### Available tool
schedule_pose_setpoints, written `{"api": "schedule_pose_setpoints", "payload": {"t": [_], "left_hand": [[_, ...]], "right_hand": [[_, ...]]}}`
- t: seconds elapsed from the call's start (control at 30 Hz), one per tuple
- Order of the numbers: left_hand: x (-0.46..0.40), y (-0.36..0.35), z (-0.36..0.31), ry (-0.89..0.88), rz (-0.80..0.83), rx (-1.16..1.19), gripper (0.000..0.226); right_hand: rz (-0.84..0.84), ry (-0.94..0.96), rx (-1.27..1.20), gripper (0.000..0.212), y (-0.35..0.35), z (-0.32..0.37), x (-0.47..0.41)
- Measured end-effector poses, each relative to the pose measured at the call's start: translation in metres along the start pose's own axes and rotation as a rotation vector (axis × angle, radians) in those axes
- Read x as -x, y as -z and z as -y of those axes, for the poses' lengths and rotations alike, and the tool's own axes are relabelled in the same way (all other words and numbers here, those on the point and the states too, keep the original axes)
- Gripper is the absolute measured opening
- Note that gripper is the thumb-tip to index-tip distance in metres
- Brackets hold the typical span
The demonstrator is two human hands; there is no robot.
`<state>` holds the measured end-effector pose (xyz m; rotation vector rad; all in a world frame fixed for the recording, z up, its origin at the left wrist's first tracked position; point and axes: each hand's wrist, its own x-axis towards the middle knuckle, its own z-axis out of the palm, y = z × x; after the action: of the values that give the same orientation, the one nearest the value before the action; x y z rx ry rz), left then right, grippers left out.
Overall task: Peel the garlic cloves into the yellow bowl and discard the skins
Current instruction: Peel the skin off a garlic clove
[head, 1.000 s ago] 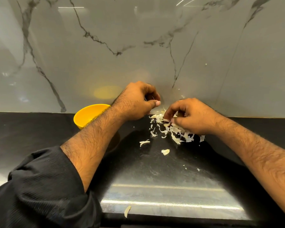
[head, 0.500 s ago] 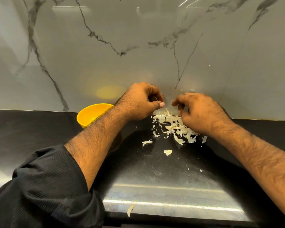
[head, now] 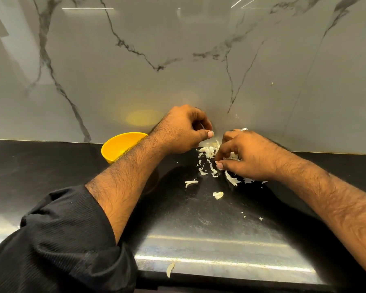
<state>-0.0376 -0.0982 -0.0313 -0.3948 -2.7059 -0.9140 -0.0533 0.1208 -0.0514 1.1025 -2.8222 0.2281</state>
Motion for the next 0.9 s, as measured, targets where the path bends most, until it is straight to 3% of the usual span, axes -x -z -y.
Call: {"api": "schedule_pose_setpoints", "payload": {"t": [0.2, 0.33, 0.5, 0.73, 0.9], "left_hand": [[0.000, 0.001, 0.000, -0.002, 0.004, 0.004, 0.017], [0.001, 0.002, 0.000, -0.007, 0.007, 0.012, 0.015], [0.001, 0.000, 0.000, -0.010, 0.018, 0.045, 0.014], [0.003, -0.011, -0.002, -0.022, 0.049, 0.062, 0.016], [0.002, -0.016, -0.003, -0.021, 0.077, 0.051, 0.018]], "right_hand": [[-0.058, 0.018, -0.109, 0.014, 0.003, -0.001, 0.003], [-0.219, -0.089, -0.402, 0.014, 0.021, -0.011, 0.012], [-0.234, -0.149, -0.634, 0.017, 0.032, -0.027, 0.017], [-0.126, -0.256, -0.525, 0.015, 0.028, -0.042, 0.019], [-0.106, -0.241, -0.306, 0.006, 0.022, -0.035, 0.017]]}}
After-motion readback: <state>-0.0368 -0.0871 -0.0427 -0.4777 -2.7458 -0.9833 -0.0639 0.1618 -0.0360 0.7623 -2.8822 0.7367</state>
